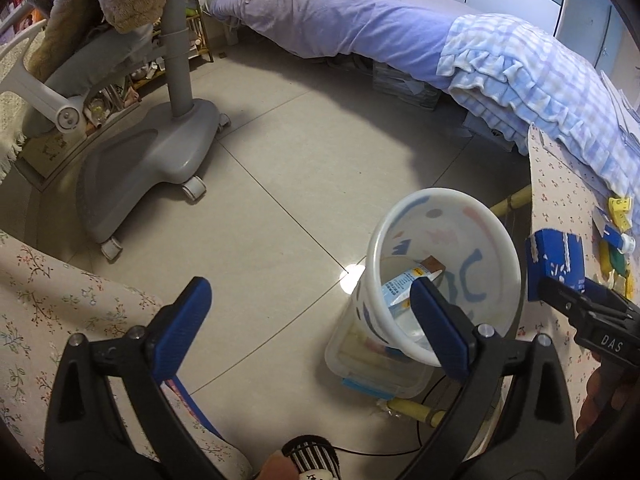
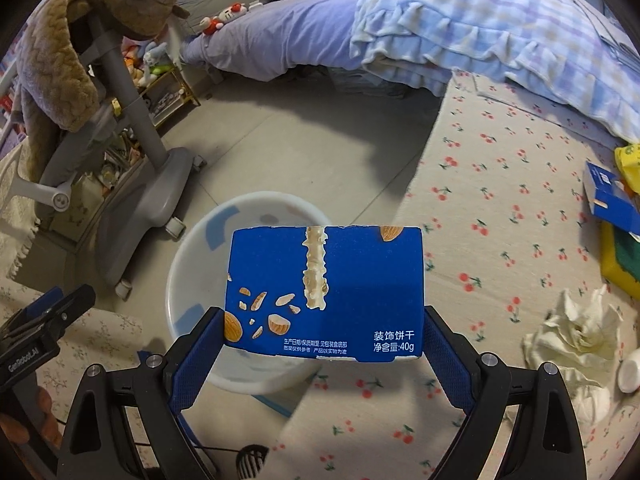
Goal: Collect trash
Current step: 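Carry the carton with the left tool and box with the right tool into the wastebasket, then grasp the crumpled tissue with the left tool while the right tool grasps the plastic wrapper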
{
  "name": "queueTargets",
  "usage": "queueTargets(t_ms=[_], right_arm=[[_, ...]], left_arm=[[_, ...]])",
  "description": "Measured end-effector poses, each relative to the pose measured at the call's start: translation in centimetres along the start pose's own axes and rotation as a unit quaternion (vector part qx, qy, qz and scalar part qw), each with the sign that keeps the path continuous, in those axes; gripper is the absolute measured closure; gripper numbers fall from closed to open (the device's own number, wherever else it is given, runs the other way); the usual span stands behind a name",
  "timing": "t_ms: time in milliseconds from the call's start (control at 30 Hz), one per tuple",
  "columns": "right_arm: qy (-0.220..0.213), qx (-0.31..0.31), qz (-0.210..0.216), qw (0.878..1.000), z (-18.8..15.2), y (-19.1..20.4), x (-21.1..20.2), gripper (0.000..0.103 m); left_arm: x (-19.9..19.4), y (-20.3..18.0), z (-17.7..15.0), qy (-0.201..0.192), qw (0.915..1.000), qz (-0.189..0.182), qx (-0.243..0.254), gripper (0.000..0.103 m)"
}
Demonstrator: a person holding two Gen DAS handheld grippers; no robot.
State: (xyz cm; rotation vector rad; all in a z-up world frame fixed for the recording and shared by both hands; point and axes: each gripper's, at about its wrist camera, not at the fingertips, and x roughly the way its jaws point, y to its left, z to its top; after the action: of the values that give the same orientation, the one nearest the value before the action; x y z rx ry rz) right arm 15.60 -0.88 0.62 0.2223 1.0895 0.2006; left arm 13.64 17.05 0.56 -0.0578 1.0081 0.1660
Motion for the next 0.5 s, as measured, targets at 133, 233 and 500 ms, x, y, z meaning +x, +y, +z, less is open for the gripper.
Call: queueTargets(t_ms=[133,233,500], right_arm=[[-0.009,-0.005,-0.004,1.000,0.3,0.6,0.1,0.002],[-0.012,-0.004,-0.005,1.000,0.3,0.7,-0.2,0.002],[-0.020,0.007,-0.025,0.999,0.1,-1.4,-3.0,0.002]], left_arm=[[0.0,0.2,0.1,0.002,1.0000,-0.006,-0.003,0.004],[-0.1,0.0,0.1,0.003,0.9999,-0.014,-0.006,0.004],[-0.6,-1.0,-0.2,0.006,0.9990,-0.043,-0.006,0.004]])
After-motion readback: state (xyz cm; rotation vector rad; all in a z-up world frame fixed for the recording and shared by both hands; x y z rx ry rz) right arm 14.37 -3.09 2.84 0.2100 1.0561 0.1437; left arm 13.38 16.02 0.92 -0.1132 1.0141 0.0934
